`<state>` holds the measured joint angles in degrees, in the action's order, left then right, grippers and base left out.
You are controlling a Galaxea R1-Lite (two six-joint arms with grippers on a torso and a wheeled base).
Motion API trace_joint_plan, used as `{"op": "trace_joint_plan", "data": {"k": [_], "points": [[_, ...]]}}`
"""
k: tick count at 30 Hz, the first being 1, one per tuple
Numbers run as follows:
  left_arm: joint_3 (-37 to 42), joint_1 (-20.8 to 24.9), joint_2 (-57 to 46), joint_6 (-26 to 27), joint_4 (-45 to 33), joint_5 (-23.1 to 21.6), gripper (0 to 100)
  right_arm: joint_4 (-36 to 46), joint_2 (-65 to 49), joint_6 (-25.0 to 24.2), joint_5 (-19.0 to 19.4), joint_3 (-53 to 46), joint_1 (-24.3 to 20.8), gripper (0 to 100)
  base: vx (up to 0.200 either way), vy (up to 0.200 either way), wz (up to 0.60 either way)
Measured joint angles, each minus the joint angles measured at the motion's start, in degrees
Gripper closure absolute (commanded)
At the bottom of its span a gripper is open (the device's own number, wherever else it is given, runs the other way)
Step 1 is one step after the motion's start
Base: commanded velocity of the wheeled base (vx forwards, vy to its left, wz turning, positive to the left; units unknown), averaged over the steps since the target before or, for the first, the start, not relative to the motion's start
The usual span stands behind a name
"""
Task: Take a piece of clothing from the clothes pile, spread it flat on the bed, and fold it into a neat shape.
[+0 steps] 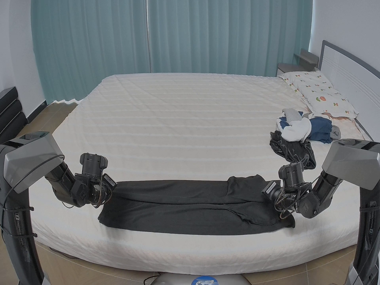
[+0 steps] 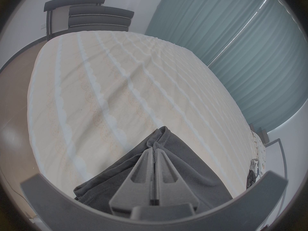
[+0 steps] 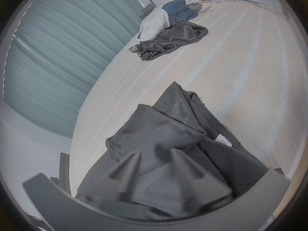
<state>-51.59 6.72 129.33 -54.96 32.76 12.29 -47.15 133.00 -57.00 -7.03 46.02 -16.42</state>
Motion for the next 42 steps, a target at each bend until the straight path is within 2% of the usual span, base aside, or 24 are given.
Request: {"op": "trace_joint_plan", "data": {"k": [13, 22, 23, 40, 41, 42], "points": [[-0.1, -0.4, 0.0, 0.0, 0.1, -0.3, 100, 0.3, -2.4, 0.4, 0.0, 1.0, 1.6, 100, 0.0, 0.0, 0.0], [-0.1, -1.2, 0.2, 0.0, 0.0, -2.0, 100, 0.6, -2.7, 0.4, 0.2, 2.4, 2.1, 100, 0.0, 0.0, 0.0], [0.0, -1.2, 0.2, 0.0, 0.0, -2.1, 0, 0.6, -2.7, 0.4, 0.3, 2.4, 2.0, 100, 0.0, 0.0, 0.0], [-0.2, -1.2, 0.4, 0.2, 0.1, -3.4, 0, 0.3, -2.8, 0.1, 0.4, 1.5, 1.5, 100, 0.0, 0.0, 0.0], [-0.3, -1.2, 0.4, 0.2, 0.1, -3.4, 100, 0.3, -2.8, 0.0, 0.4, 1.5, 1.5, 100, 0.0, 0.0, 0.0], [-0.3, -1.2, 0.5, 0.3, 0.1, -3.4, 100, 0.2, -2.8, 0.1, 0.4, 1.4, 1.4, 100, 0.0, 0.0, 0.0]]}}
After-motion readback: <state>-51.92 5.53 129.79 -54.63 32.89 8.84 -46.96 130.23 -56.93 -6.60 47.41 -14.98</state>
